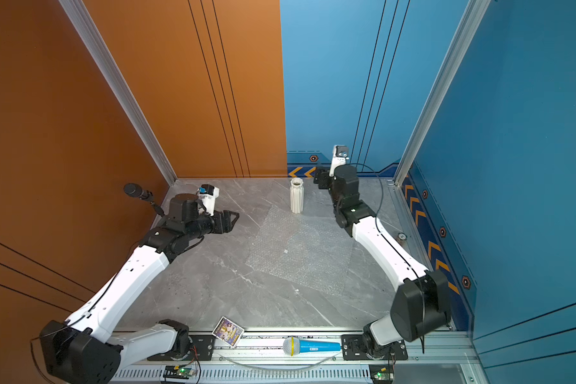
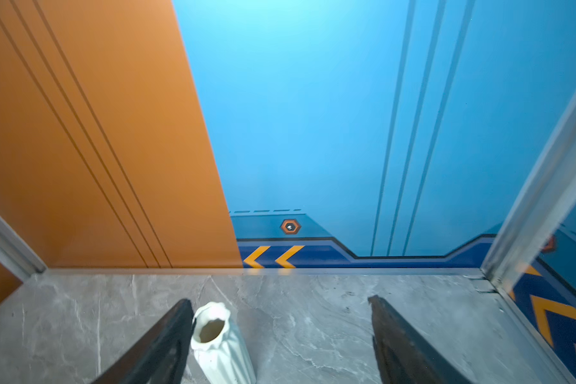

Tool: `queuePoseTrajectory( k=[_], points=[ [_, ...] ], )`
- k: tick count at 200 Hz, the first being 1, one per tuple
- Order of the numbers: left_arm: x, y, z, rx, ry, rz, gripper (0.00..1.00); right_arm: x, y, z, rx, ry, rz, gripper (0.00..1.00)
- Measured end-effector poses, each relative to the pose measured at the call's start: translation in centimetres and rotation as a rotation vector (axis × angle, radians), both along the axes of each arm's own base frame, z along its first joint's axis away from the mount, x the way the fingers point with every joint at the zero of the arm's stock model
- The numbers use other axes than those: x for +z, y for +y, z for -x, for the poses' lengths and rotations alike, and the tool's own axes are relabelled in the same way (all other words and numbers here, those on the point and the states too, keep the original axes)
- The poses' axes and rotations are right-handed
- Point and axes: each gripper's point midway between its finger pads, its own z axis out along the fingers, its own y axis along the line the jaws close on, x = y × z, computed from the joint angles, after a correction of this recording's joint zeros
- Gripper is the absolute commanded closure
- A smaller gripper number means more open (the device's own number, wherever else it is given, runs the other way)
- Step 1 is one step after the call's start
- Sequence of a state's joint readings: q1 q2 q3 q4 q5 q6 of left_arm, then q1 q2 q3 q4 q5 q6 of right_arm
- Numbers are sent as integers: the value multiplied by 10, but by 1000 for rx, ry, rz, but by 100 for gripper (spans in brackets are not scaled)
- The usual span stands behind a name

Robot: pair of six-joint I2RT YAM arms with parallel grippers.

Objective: Unwrap the vase from the bubble wrap
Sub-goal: Reset both arms

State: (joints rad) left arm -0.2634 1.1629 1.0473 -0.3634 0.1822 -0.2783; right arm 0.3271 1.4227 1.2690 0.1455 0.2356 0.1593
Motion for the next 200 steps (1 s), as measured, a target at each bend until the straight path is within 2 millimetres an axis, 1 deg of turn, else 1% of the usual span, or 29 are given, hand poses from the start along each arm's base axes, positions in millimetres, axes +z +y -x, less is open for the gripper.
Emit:
queuePoseTrajectory(
  k=[10, 16, 27, 31, 43, 46, 54, 66, 77, 81, 83, 87, 102, 119, 137, 150, 165, 173, 188, 200],
  points=[
    [4, 9, 0, 25, -12, 0, 24, 7, -22, 16, -37, 1, -25, 15],
    [7, 14, 0, 40, -22, -1, 22, 7, -32, 25, -55, 10, -33, 14],
    [10, 24, 2, 73, -40, -5, 17, 2, -42, 38, -74, 37, -40, 14],
    [10, 28, 3, 83, -46, -12, 15, -1, -45, 44, -78, 54, -37, 13],
    [9, 41, 5, 126, -58, -33, 15, -15, -50, 55, -90, 105, -25, 12],
    [8, 44, 5, 138, -60, -40, 10, -18, -52, 58, -97, 116, -22, 12],
    [6, 54, 5, 174, -66, -63, 9, -31, -56, 64, -110, 159, -10, 10],
    [0, 74, 4, 249, -82, -115, 9, -52, -66, 73, -140, 218, 8, 8],
    [-9, 94, 2, 322, -100, -170, 7, -73, -78, 81, -174, 271, 19, 6],
    [-13, 101, 2, 345, -107, -190, 5, -81, -82, 83, -183, 289, 22, 6],
    [-16, 104, 2, 357, -112, -201, 0, -85, -84, 85, -190, 300, 24, 6],
    [-21, 110, 2, 379, -121, -217, 2, -93, -89, 87, -200, 317, 25, 6],
    [-43, 130, 3, 451, -148, -274, 2, -120, -102, 95, -235, 388, 29, 5],
    [-74, 148, 8, 525, -187, -317, 2, -140, -113, 100, -262, 437, 24, 5],
    [-111, 163, 18, 583, -186, -361, 2, -150, -118, 103, -270, 463, 9, 4],
    [-129, 168, 22, 604, -171, -385, 2, -156, -120, 104, -274, 475, -2, 3],
    [-137, 170, 20, 616, -174, -391, 2, -162, -120, 106, -269, 488, -12, 1],
    [-138, 170, 17, 621, -188, -386, 2, -165, -120, 107, -268, 495, -14, 0],
    [-143, 170, 12, 626, -218, -375, 2, -169, -119, 108, -265, 502, -16, 0],
    [-150, 169, 10, 627, -236, -374, 2, -171, -120, 107, -267, 500, -18, 0]
  ],
)
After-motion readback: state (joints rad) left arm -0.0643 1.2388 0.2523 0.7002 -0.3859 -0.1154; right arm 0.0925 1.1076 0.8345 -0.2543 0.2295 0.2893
